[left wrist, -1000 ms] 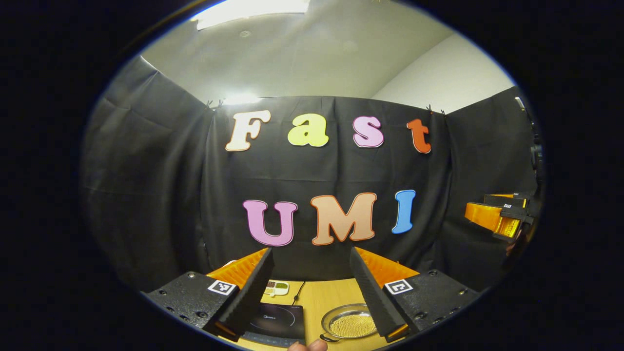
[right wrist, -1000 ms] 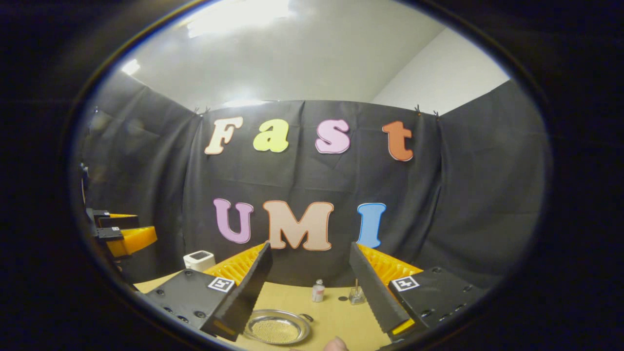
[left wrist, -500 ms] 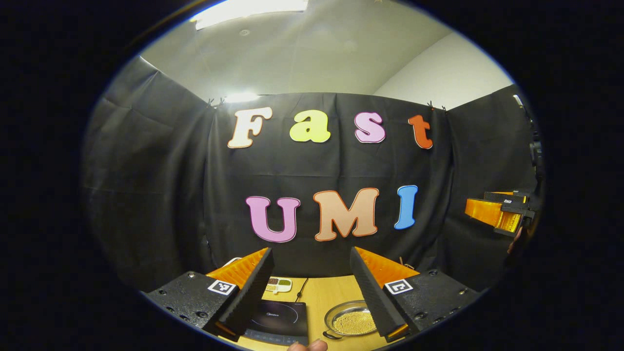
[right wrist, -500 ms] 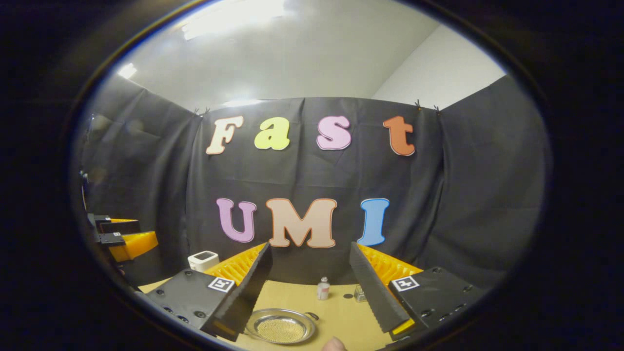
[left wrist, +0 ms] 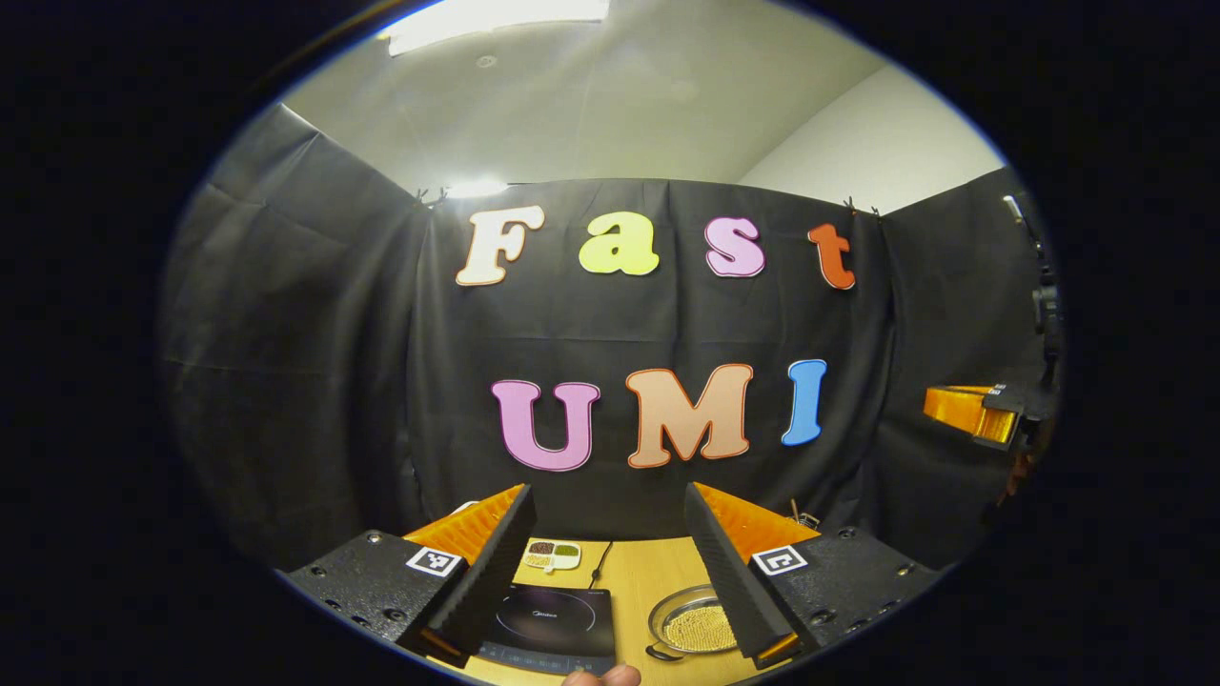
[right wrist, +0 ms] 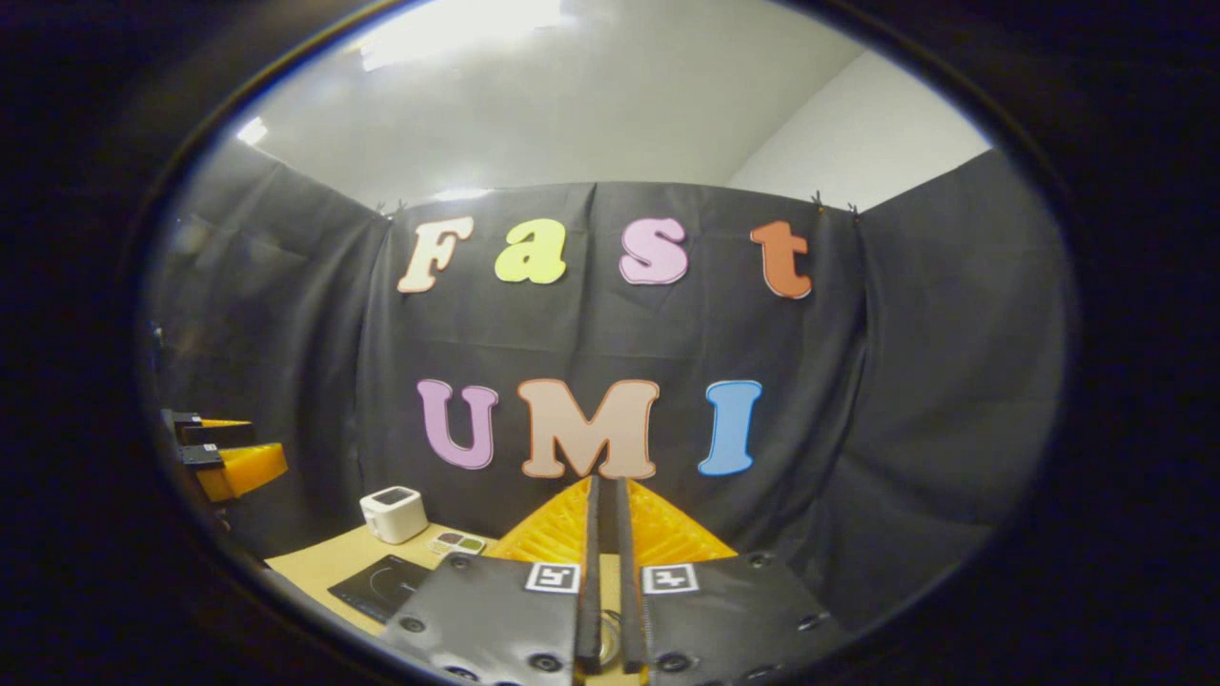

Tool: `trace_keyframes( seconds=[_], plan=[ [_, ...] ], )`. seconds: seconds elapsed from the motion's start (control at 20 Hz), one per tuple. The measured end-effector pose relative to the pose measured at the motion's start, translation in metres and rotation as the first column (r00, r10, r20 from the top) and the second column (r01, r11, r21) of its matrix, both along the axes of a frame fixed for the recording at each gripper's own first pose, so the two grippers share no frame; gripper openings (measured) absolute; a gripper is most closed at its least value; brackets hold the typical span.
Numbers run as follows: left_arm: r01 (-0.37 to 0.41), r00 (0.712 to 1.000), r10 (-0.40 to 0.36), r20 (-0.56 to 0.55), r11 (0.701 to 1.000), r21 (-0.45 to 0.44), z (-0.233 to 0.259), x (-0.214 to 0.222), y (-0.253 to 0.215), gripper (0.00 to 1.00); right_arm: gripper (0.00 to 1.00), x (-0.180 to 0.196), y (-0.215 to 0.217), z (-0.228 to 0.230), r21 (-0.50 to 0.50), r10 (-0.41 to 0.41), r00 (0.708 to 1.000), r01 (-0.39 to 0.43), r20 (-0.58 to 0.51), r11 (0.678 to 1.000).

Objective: First push the handle of the pot to place it horizontally, then grasp the pot with both hands and set it on the induction cooktop.

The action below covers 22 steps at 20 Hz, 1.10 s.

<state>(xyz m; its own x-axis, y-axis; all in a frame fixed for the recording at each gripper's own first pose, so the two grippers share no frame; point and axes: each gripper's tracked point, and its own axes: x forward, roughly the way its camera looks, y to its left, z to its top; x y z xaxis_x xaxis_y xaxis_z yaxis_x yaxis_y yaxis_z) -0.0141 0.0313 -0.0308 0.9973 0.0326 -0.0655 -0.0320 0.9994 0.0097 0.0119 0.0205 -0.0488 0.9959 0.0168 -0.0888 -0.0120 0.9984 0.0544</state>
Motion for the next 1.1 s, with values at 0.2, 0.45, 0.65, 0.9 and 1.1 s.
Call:
trace_keyframes(
  seconds=[0.2,0.45,0.65,0.9,1.1],
  plan=[
    [0.012,1.0,-0.012,0.004,1.0,-0.007,-0.006,-0.001,0.014,0.92,0.02,-0.005,0.017,-0.035,0.073,0.039,0.995,-0.033,-0.09,0.997],
    [0.048,0.999,-0.048,-0.005,0.999,-0.027,-0.022,0.005,0.022,0.95,0.04,-0.007,0.032,-0.075,0.119,0.045,0.979,-0.022,-0.197,0.993],
    [0.041,0.998,-0.044,-0.051,0.998,-0.049,-0.053,0.024,0.027,0.95,0.0,0.002,0.04,-0.113,0.124,0.077,0.959,-0.044,-0.272,0.991],
    [-0.01,0.996,0.004,-0.092,0.998,-0.056,-0.076,0.058,0.035,0.92,0.0,0.026,0.058,-0.159,0.143,0.161,0.936,-0.121,-0.313,0.982],
    [-0.03,0.998,0.03,-0.058,1.0,0.008,-0.075,0.082,0.034,0.95,0.02,0.043,0.075,-0.196,0.189,0.23,0.914,-0.174,-0.335,0.966]
  ],
)
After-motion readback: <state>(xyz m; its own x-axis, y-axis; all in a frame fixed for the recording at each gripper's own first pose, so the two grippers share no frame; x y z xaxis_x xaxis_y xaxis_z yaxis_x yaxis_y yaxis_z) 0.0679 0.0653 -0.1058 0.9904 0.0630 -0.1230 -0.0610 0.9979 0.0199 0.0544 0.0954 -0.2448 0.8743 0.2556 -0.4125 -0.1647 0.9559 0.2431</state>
